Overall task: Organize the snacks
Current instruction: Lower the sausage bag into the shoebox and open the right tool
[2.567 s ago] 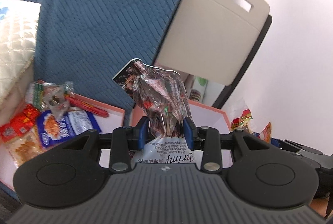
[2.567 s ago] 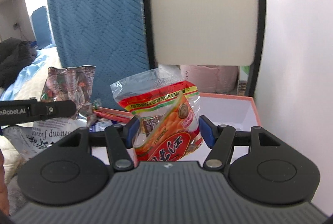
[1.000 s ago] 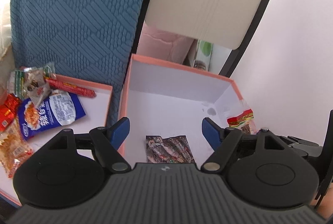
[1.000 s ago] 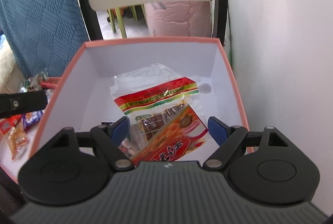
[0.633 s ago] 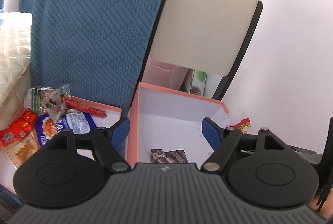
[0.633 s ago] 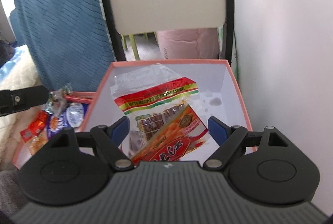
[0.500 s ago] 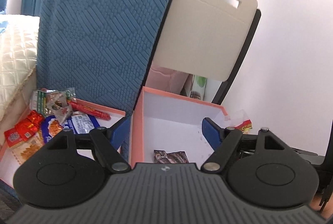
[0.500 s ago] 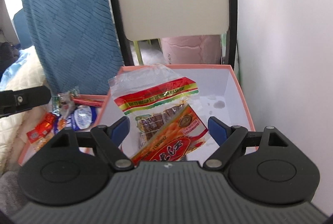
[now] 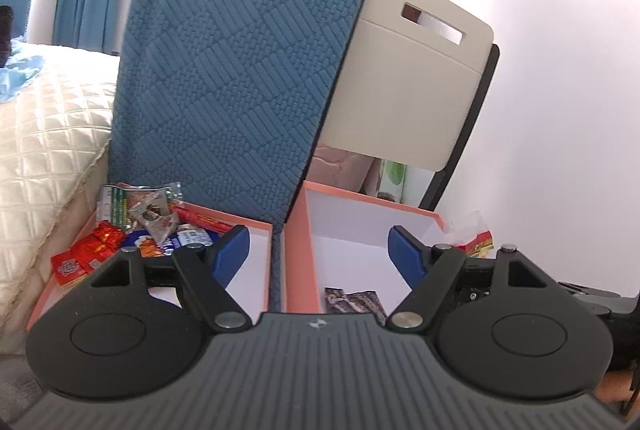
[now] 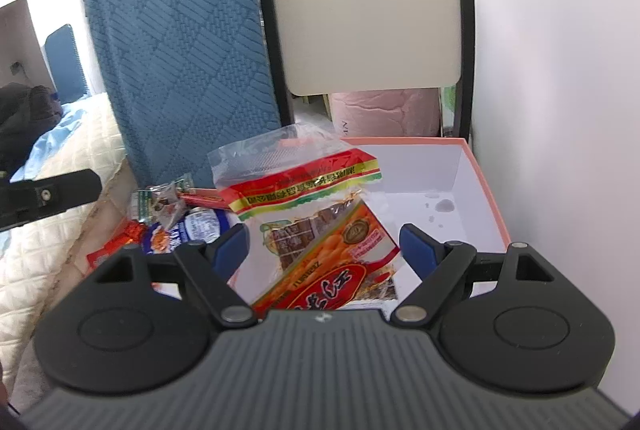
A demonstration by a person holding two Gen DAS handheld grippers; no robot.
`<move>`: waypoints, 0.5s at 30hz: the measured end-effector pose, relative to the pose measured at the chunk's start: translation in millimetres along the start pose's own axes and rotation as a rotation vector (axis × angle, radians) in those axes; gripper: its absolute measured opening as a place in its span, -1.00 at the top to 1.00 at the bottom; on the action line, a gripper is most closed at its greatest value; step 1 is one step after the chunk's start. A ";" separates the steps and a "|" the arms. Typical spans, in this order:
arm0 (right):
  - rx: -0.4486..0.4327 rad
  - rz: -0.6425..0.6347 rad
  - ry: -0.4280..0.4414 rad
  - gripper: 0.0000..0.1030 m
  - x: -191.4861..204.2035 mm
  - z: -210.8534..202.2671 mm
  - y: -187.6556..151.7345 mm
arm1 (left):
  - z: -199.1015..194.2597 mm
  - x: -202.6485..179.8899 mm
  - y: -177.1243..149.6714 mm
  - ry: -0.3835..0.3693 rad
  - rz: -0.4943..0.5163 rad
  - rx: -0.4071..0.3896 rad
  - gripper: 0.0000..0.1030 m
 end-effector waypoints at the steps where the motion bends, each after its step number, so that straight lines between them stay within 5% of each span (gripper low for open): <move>1: 0.000 -0.003 0.004 -0.62 2.6 -1.4 -1.8 | -3.8 3.6 0.0 0.005 -0.003 -0.001 -0.56; 15: -0.006 -0.058 0.055 -0.62 43.5 -11.3 -25.6 | -26.5 46.3 -10.0 0.062 -0.036 0.013 -0.55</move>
Point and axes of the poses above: each gripper's, at about its wrist camera, not at the fingertips, and z roughly the way its jaws point, x to its left, y to its top, the point moved 5 cm from there along z, roughly the way its jaws point, and after that the axes turned 7 degrees about -y, right-handed, at the moved point
